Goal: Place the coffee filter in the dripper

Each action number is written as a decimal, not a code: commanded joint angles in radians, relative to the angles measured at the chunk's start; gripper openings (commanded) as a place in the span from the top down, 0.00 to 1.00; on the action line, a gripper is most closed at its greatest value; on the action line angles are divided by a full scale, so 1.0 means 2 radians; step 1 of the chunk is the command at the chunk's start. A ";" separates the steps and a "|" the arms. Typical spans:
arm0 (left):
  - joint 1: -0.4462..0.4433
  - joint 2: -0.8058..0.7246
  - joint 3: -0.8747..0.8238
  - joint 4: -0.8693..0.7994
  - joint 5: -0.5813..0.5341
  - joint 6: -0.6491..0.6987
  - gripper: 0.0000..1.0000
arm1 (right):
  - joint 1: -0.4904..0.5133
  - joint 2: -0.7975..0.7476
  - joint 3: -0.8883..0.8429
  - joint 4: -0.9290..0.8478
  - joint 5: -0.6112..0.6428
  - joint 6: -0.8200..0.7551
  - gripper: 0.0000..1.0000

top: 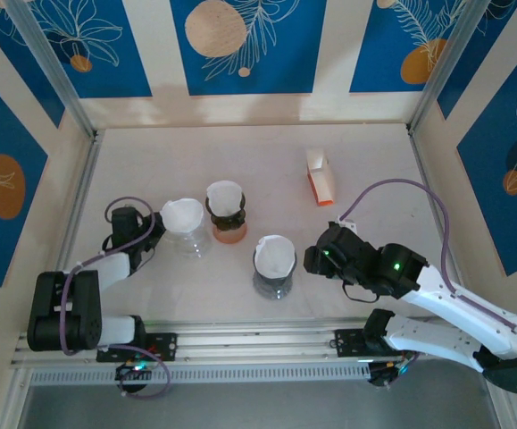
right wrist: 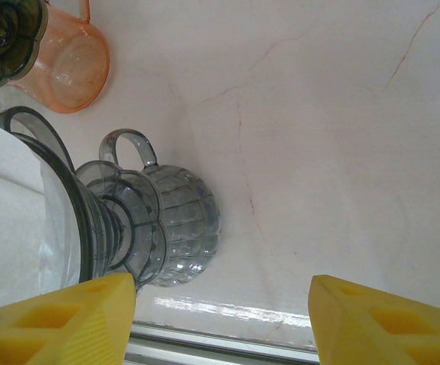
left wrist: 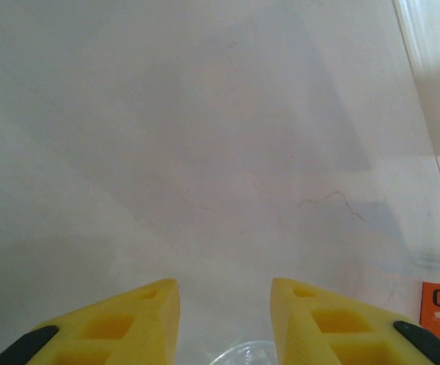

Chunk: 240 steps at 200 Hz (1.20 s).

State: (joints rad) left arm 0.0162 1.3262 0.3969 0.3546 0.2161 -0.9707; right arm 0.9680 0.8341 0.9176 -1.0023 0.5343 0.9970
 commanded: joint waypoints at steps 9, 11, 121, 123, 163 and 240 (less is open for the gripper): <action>-0.019 0.009 -0.011 0.023 0.003 0.003 0.63 | -0.002 -0.006 -0.007 0.000 -0.003 -0.002 0.37; -0.020 0.009 -0.012 0.023 0.003 0.002 0.63 | -0.002 -0.005 -0.007 0.000 -0.003 -0.002 0.37; -0.063 0.003 -0.029 0.037 0.006 -0.001 0.63 | -0.008 -0.002 -0.002 0.000 -0.005 -0.011 0.37; -0.065 0.002 -0.029 0.037 0.006 -0.002 0.63 | -0.008 -0.002 -0.002 0.000 -0.006 -0.011 0.37; -0.087 -0.013 -0.034 0.031 -0.004 -0.009 0.64 | -0.008 0.005 0.001 0.001 -0.008 -0.011 0.37; -0.148 -0.043 -0.056 0.020 -0.027 -0.029 0.64 | -0.010 0.013 0.004 0.005 -0.006 -0.010 0.37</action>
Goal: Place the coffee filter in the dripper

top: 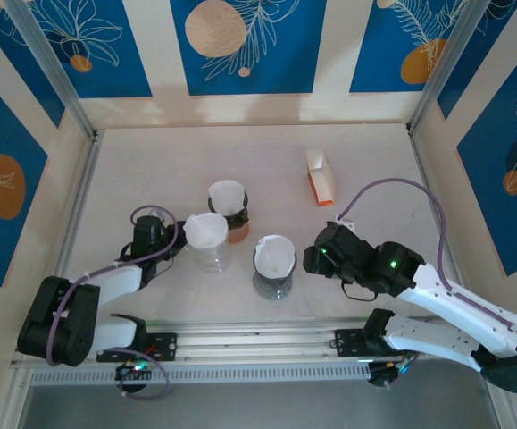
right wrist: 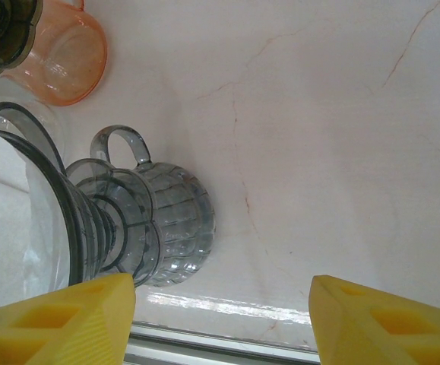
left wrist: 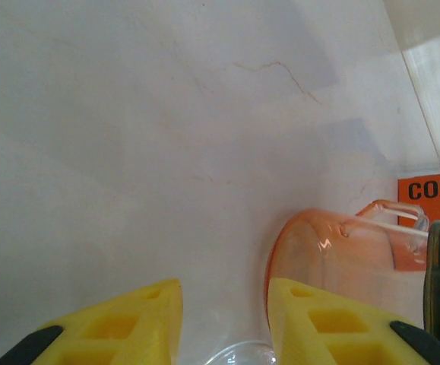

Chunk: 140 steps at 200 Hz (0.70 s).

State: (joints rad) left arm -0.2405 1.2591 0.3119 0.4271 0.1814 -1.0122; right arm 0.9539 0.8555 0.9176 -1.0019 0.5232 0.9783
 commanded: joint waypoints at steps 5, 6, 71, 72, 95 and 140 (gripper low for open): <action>-0.023 -0.012 -0.014 -0.018 -0.011 -0.010 0.64 | -0.003 0.003 0.004 0.005 0.000 0.001 0.37; -0.024 -0.012 -0.014 -0.018 -0.011 -0.010 0.65 | -0.003 0.004 0.005 0.004 0.000 0.001 0.37; -0.030 -0.083 -0.016 -0.088 -0.048 0.002 0.56 | -0.003 0.001 0.009 -0.001 0.007 0.005 0.37; -0.030 -0.085 -0.015 -0.091 -0.049 0.002 0.55 | -0.003 0.002 0.009 -0.002 0.008 0.005 0.37; -0.030 -0.119 -0.006 -0.133 -0.074 0.018 0.48 | -0.004 0.000 0.009 -0.006 0.016 0.010 0.37; -0.024 -0.176 0.010 -0.208 -0.112 0.041 0.36 | -0.009 -0.007 0.007 -0.015 0.034 0.016 0.37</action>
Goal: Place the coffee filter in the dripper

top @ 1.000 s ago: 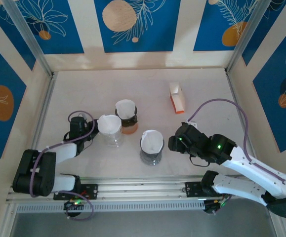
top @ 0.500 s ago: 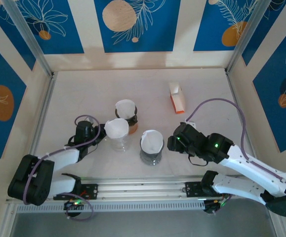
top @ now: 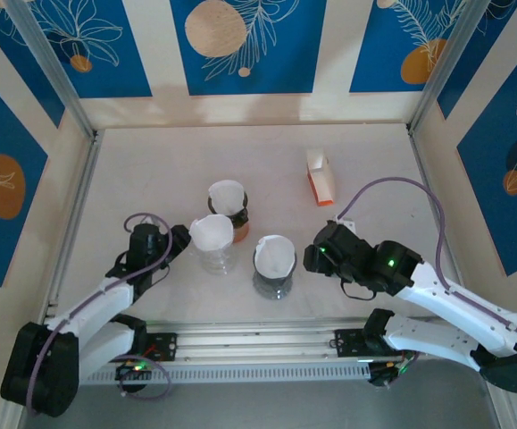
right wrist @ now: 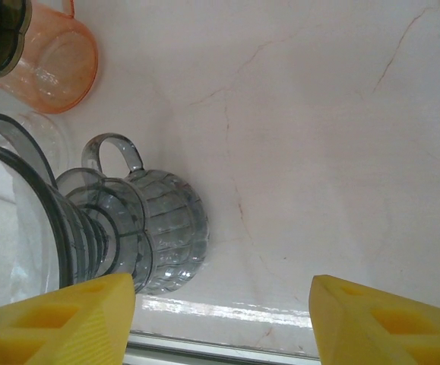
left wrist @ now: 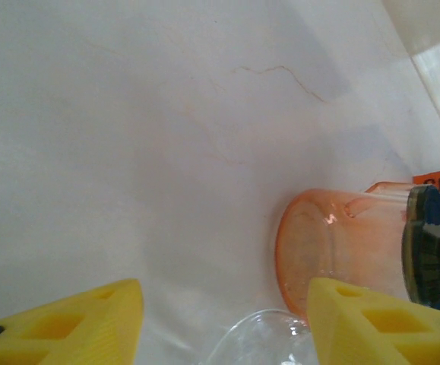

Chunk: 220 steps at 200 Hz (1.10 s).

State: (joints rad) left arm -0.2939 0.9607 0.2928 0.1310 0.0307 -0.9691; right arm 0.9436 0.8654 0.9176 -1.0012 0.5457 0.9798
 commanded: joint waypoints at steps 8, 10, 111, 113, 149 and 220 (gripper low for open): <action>0.005 -0.038 0.019 -0.071 -0.040 0.020 0.35 | -0.005 -0.016 0.006 -0.018 0.025 0.015 0.37; 0.007 -0.042 0.020 -0.074 -0.041 0.020 0.35 | -0.006 -0.017 0.006 -0.019 0.025 0.015 0.37; 0.019 -0.146 0.048 -0.162 -0.073 0.042 0.12 | -0.118 -0.050 -0.159 0.091 -0.299 0.004 0.52; 0.019 -0.147 0.048 -0.163 -0.073 0.043 0.12 | -0.123 -0.050 -0.164 0.097 -0.308 0.004 0.53; 0.020 -0.165 0.051 -0.171 -0.081 0.049 0.10 | -0.157 -0.032 -0.212 0.181 -0.408 0.021 0.60; 0.025 -0.167 0.048 -0.175 -0.080 0.050 0.09 | -0.149 0.061 -0.233 0.265 -0.415 0.059 0.68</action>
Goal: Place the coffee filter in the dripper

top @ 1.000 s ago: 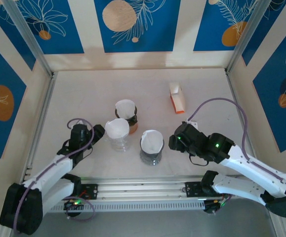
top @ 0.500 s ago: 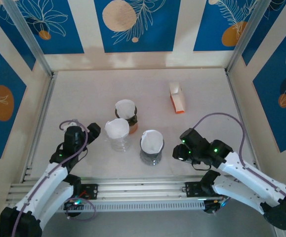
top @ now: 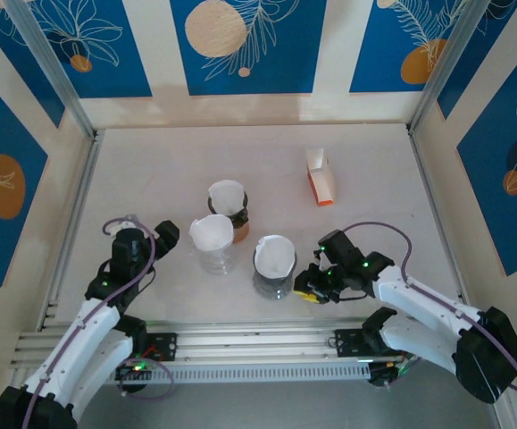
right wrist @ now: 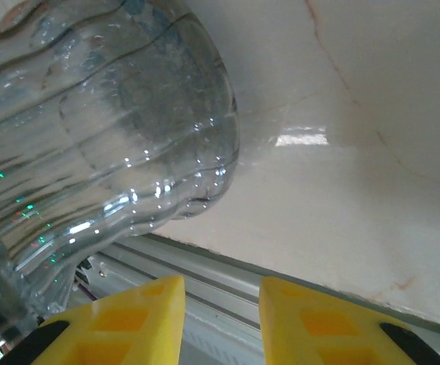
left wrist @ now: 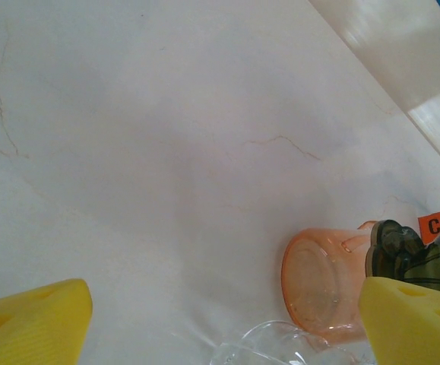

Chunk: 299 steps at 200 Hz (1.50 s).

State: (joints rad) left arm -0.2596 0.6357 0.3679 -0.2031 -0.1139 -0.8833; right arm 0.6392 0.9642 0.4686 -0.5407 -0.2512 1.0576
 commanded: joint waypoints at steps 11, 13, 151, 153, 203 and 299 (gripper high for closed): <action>0.009 -0.005 0.011 -0.008 -0.007 0.008 0.09 | 0.003 0.022 -0.010 0.043 -0.013 0.024 0.69; 0.009 -0.005 0.011 -0.008 -0.007 0.008 0.09 | 0.003 0.025 -0.011 0.045 -0.013 0.024 0.69; 0.024 -0.013 0.008 -0.018 -0.005 0.008 0.09 | 0.010 0.162 0.034 0.195 -0.011 0.044 0.74; 0.024 -0.013 0.009 -0.018 -0.005 0.008 0.09 | 0.010 0.164 0.036 0.196 -0.011 0.044 0.74; 0.027 -0.011 0.022 -0.028 -0.011 0.014 0.00 | 0.010 0.174 0.054 0.176 0.000 0.032 0.74; 0.028 0.061 0.108 -0.041 -0.055 0.027 0.00 | -0.024 0.031 0.083 -0.017 0.142 -0.034 0.36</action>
State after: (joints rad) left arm -0.2169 0.6941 0.4904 -0.2680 -0.1722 -0.8600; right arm 0.6056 1.0641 0.5819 -0.4473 -0.0746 1.0557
